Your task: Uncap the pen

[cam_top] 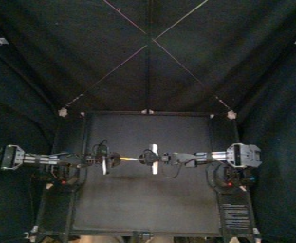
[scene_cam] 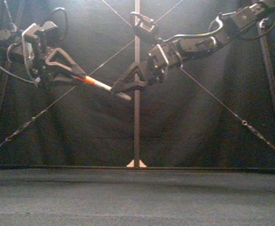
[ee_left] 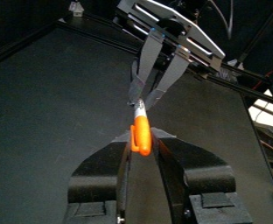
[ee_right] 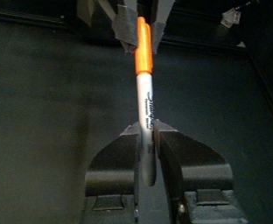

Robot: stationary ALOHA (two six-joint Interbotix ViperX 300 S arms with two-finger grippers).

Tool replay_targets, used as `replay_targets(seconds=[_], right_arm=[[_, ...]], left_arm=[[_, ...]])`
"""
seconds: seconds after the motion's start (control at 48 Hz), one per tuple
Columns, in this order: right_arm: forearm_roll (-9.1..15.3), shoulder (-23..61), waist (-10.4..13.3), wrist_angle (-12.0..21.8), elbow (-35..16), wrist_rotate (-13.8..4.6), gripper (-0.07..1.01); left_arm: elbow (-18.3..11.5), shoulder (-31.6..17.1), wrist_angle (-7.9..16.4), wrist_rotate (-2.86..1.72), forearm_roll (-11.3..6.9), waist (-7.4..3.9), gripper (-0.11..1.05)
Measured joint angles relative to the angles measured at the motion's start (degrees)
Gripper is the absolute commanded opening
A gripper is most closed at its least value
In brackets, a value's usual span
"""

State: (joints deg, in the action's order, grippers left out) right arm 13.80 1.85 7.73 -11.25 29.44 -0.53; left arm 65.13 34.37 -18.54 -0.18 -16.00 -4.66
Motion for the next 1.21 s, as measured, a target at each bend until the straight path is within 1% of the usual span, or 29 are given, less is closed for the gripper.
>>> replay_targets(seconds=[0.062,0.188,0.292,0.438,0.458,0.521,0.562,0.604,0.625,0.667,0.688,0.729,0.75,0.792,0.812,0.833,0.854,0.875,0.896,0.917,0.938,1.021,1.042,1.062,1.208], right_arm=[[-0.1,0.0,0.0,0.1,0.0,-0.09,0.48],[0.0,-0.1,0.1,0.0,0.2,-0.18,0.48],[-0.1,-0.5,0.1,-0.1,0.6,-0.18,0.48],[-0.3,-1.8,0.2,-0.5,2.2,-0.26,0.48],[-0.3,-2.0,0.2,-0.7,2.5,-0.35,0.48],[-0.4,-3.0,0.1,-0.8,3.2,-0.35,0.48],[-0.5,-3.7,0.2,-0.8,3.4,-0.35,0.48],[-0.6,-4.6,0.2,-0.8,4.2,-0.35,0.48],[-0.6,-5.0,0.1,-0.7,4.7,-0.88,0.48],[-0.6,-5.9,0.2,-0.1,5.9,-0.18,0.48],[-0.6,-6.0,0.3,-0.1,6.2,-0.70,0.48],[-0.6,-6.4,0.4,-0.1,6.9,-0.35,0.48],[-0.7,-6.7,0.4,-0.2,7.2,-0.26,0.48],[-0.7,-7.3,0.5,-0.2,7.8,-0.70,0.48],[-0.6,-7.6,0.5,-0.2,8.1,-0.44,0.48],[-0.7,-7.8,0.5,-0.3,8.3,-0.35,0.48],[-0.6,-8.1,0.5,-0.4,8.6,-0.62,0.48],[-0.7,-8.4,0.5,-0.5,9.0,-0.44,0.48],[-0.7,-8.7,0.5,-0.6,9.2,-0.53,0.48],[-0.8,-8.9,0.5,-0.8,9.5,-0.44,0.48],[-0.9,-9.1,0.5,-0.9,9.7,-0.62,0.48],[-1.0,-9.9,0.6,-1.3,10.5,-0.44,0.48],[-1.0,-10.2,0.6,-1.4,10.7,-0.44,0.48],[-1.0,-10.3,0.6,-1.6,10.9,-0.44,0.48],[-1.0,-11.2,0.7,-2.5,11.9,-0.44,0.48]], left_arm=[[0.0,0.0,0.0,0.00,-0.09,0.00,0.48],[0.0,0.0,0.0,0.00,-0.09,-0.09,0.43],[0.0,0.1,0.0,0.00,-0.18,-0.09,0.42],[0.8,1.0,-0.1,0.00,-0.18,0.00,0.42],[1.0,1.1,-0.2,0.09,-0.18,0.00,0.42],[1.3,1.7,-0.3,0.09,-0.09,0.09,0.42],[1.5,2.2,-0.5,0.09,-0.09,0.09,0.42],[1.8,2.8,-0.3,0.09,-0.09,0.09,0.42],[2.1,3.2,-0.3,0.18,-0.09,0.09,0.42],[3.0,4.1,-0.1,-0.09,-0.26,-0.09,0.42],[3.3,4.6,-0.1,0.00,-0.26,-0.26,0.42],[3.4,5.3,-0.2,-0.09,-0.35,-0.35,0.42],[3.6,5.7,-0.2,-0.09,-0.35,-0.35,0.42],[4.0,6.8,-0.1,0.00,-0.26,-0.35,0.43],[4.2,7.1,0.0,0.00,-0.26,-0.35,0.42],[4.4,7.4,0.0,-0.09,-0.26,-0.35,0.42],[4.6,7.7,0.1,0.00,-0.26,-0.35,0.42],[4.7,8.1,0.2,-0.09,-0.26,-0.26,0.42],[4.9,8.4,0.2,0.00,-0.26,-0.26,0.42],[5.1,8.7,0.3,-0.09,-0.26,-0.26,0.42],[5.4,9.1,0.3,0.00,-0.26,-0.26,0.43],[6.1,10.2,0.6,0.00,-0.26,-0.18,0.42],[6.2,10.5,0.6,-0.09,-0.35,-0.18,0.42],[6.3,10.5,0.7,0.00,-0.26,-0.09,0.42],[6.4,11.1,1.0,0.00,-0.26,-0.09,0.42]])
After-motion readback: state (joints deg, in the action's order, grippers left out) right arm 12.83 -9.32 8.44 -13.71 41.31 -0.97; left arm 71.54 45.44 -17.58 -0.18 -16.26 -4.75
